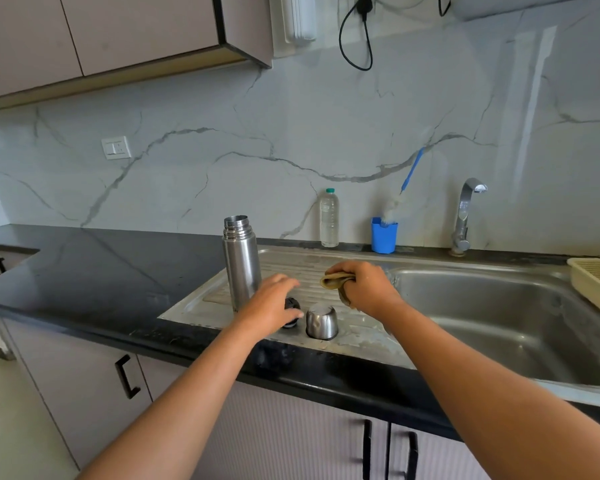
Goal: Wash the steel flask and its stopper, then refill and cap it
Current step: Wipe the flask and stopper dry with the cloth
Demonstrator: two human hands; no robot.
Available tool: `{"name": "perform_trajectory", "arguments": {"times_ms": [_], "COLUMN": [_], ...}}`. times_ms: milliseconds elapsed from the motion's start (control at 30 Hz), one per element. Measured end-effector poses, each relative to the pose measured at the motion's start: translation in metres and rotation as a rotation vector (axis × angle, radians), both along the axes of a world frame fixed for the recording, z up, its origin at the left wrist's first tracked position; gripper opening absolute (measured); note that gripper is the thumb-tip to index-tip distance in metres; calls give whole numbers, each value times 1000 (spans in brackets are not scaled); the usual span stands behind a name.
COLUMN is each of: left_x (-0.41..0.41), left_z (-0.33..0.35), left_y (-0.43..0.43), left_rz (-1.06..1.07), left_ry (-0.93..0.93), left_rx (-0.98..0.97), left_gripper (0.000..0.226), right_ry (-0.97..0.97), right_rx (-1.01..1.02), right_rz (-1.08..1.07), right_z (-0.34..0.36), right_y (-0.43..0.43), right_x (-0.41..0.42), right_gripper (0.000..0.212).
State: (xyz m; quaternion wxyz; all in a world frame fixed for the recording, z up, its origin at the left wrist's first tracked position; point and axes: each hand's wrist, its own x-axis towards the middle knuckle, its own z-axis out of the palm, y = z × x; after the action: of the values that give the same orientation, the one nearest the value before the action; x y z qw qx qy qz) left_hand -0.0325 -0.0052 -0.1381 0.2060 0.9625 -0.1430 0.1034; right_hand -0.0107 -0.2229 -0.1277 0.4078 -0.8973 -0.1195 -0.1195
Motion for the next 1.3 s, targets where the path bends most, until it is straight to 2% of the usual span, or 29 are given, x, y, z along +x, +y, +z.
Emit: {"name": "perform_trajectory", "arguments": {"times_ms": [100, 200, 500, 633, 867, 967, 1133, 1300], "left_x": [8, 14, 23, 28, 33, 38, 57, 71], "left_z": [-2, -5, -6, 15, 34, 24, 3, -15], "left_y": [0, 2, 0, -14, -105, -165, -263, -314], "left_rz": [13, 38, 102, 96, -127, -218, -321, -263], "left_ry": [123, 156, 105, -25, -178, -178, -82, 64], "left_rx": [147, 241, 106, 0, -348, -356, -323, -428], "left_gripper": [81, 79, 61, 59, 59, 60, 68, 68], "right_ry": [4, 10, 45, 64, 59, 60, 74, 162], "right_rx": [11, 3, 46, 119, 303, 374, 480, 843], "right_rz": [-5, -13, -25, -35, -155, -212, -276, -276], "right_z": [1, 2, 9, 14, 20, 15, -7, -36], "right_y": [-8, -19, -54, -75, -126, -159, -227, -269], "right_x": [-4, -7, -14, -16, -7, 1, 10, 21], "right_gripper": [53, 52, 48, 46, 42, 42, 34, 18]}}
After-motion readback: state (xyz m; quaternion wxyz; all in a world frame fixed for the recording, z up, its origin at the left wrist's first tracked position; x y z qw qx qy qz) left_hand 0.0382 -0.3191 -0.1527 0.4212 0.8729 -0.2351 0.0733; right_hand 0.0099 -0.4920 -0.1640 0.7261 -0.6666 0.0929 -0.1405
